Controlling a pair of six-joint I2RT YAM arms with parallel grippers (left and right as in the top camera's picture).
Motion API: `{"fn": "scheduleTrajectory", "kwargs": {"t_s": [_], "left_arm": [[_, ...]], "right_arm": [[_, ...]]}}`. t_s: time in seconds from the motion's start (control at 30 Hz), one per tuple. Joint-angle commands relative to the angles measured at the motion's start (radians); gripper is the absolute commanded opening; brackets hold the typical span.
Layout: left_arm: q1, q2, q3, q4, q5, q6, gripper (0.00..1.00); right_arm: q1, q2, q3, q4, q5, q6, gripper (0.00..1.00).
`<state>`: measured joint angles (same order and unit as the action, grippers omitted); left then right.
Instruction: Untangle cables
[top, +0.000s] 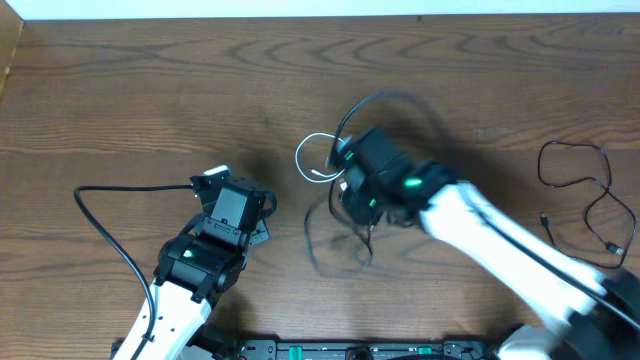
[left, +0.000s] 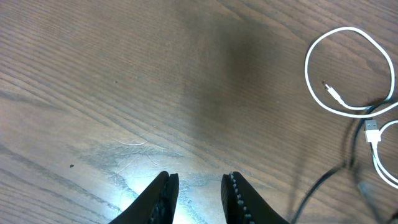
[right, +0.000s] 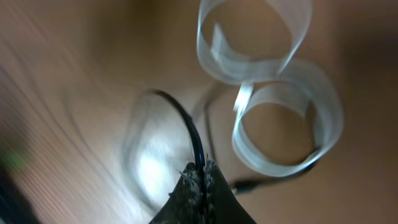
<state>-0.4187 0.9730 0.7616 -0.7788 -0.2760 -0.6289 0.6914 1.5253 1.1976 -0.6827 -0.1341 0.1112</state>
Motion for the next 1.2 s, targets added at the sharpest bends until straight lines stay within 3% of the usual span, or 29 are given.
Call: {"fn": "scheduleTrajectory", "kwargs": {"t_s": [0.0,0.2,0.37,0.7,0.8,0.93,1.07,1.17], "left_arm": [[0.005,0.002,0.008,-0.003,-0.024,-0.005,0.29],[0.005,0.002,0.008,-0.003,-0.024,-0.006,0.29],[0.005,0.002,0.008,-0.003,-0.024,-0.005,0.29],[0.005,0.002,0.008,-0.003,-0.024,-0.005,0.29],[0.005,0.002,0.008,-0.003,-0.024,-0.005,0.29],[0.005,0.002,0.008,-0.002,-0.024,-0.006,0.29],[0.005,0.002,0.008,-0.003,-0.024,-0.006,0.29],[0.005,0.002,0.008,-0.003,-0.024,-0.006,0.29]], "right_arm": [[-0.072,-0.163,0.058,0.036,0.014,0.016,0.01],[-0.219,-0.377,0.062,0.121,0.165,0.05,0.01],[-0.373,-0.497,0.062,0.122,0.445,0.127,0.01],[-0.773,-0.486,0.062,0.043,0.531,0.19,0.01],[-0.881,-0.435,0.062,0.008,0.477,0.208,0.01],[-0.989,-0.324,0.062,-0.023,0.253,0.17,0.04],[-0.996,-0.205,0.062,-0.095,-0.074,0.06,0.27],[-0.966,-0.121,0.062,-0.221,-0.24,0.043,0.39]]}}
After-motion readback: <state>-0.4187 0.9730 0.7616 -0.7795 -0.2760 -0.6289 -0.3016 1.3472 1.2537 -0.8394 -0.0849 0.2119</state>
